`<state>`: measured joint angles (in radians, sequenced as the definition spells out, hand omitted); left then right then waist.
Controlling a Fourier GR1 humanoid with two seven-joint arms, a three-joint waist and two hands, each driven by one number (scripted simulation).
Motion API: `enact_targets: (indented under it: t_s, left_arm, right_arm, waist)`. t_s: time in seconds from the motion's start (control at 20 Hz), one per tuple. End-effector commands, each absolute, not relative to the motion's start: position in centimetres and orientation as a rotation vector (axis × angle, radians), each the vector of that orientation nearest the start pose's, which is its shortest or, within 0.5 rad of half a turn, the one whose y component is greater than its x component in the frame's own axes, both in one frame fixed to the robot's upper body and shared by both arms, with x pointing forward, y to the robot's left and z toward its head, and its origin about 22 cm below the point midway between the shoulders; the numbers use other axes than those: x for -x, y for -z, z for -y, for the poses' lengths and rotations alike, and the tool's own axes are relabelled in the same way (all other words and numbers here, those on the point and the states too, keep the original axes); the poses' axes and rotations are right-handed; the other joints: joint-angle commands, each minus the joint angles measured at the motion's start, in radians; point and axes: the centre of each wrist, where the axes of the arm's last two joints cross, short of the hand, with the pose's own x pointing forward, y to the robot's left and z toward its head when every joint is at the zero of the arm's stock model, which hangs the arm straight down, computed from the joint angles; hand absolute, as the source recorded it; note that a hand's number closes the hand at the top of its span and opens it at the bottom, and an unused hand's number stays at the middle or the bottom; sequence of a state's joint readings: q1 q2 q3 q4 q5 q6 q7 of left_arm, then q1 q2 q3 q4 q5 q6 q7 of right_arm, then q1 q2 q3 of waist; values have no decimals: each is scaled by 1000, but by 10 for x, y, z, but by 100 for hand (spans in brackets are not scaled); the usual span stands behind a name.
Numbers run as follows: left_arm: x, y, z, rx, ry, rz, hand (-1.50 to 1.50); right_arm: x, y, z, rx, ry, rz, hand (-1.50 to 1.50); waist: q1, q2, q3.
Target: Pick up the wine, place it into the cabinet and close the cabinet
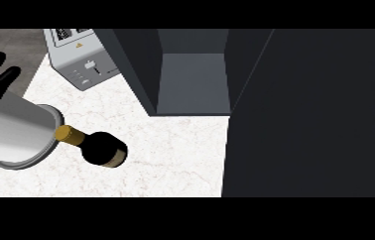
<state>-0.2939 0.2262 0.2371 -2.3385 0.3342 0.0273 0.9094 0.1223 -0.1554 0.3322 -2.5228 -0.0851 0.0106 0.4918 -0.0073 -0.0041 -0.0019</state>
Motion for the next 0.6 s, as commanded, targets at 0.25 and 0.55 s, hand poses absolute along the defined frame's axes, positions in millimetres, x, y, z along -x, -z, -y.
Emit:
enact_targets:
  t_s: [0.25,0.55]
  left_arm:
    - [-189,-205,-302,127,77,1666,-150]
    - [-205,-156,-305,133,66,1604,-150]
  right_arm:
    - [-77,-220,209,-360,-311,1938,-150]
    - [-82,-215,206,-341,-289,1948,-150]
  waist:
    - [-1,0,0]
    - [-9,2,1]
